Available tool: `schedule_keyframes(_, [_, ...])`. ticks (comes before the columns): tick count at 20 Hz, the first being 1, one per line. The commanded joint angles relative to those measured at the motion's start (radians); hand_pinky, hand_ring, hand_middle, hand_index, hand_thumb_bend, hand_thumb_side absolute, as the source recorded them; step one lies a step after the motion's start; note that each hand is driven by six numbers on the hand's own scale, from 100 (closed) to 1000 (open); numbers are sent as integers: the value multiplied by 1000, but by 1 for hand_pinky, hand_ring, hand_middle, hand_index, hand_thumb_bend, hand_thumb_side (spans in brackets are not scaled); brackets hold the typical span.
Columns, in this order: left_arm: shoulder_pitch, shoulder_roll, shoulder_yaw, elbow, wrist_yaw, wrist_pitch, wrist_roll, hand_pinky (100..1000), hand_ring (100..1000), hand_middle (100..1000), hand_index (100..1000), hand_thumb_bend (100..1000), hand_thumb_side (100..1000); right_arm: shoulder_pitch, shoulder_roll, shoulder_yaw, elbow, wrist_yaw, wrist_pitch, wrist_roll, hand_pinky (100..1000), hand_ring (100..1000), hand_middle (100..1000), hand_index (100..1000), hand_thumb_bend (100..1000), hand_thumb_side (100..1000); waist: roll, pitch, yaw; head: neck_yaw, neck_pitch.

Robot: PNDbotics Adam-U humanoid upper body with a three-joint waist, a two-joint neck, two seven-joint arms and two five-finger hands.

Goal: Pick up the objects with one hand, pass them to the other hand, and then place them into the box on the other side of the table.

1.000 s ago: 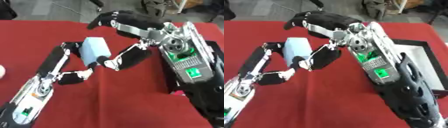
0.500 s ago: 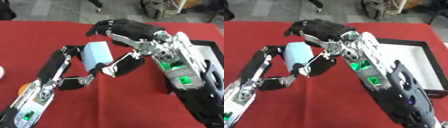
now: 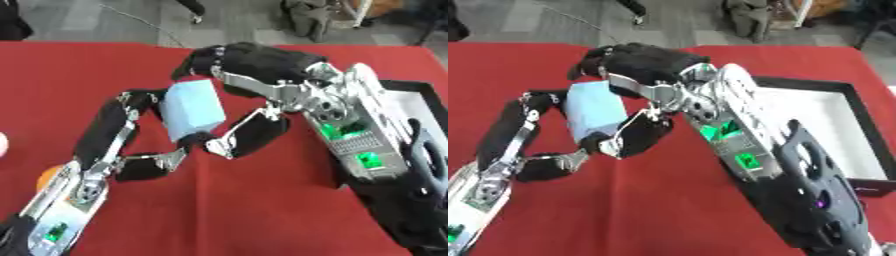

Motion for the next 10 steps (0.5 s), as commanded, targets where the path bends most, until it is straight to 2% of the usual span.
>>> schedule_keyframes(1, [-7, 18, -3, -36, -16, -24, 13, 613, 480, 400, 482, 100, 490, -16, -5, -4, -20, 17, 3, -2, 929, 955, 894, 920, 270, 297, 4, -13, 1, -5, -13])
schedule_keyframes(7, [-3, 19, -10, -51, -42, -55, 30, 612, 480, 400, 481, 100, 478, -15, 0, 3, -16, 24, 8, -10, 928, 953, 889, 916, 255, 275, 2, -11, 3, -9, -19])
schedule_keyframes(10, [-2, 19, -12, -54, -49, -62, 37, 613, 480, 401, 482, 100, 476, -15, 1, 5, -12, 25, 10, -14, 925, 947, 857, 900, 246, 254, 2, -10, 4, -9, -19])
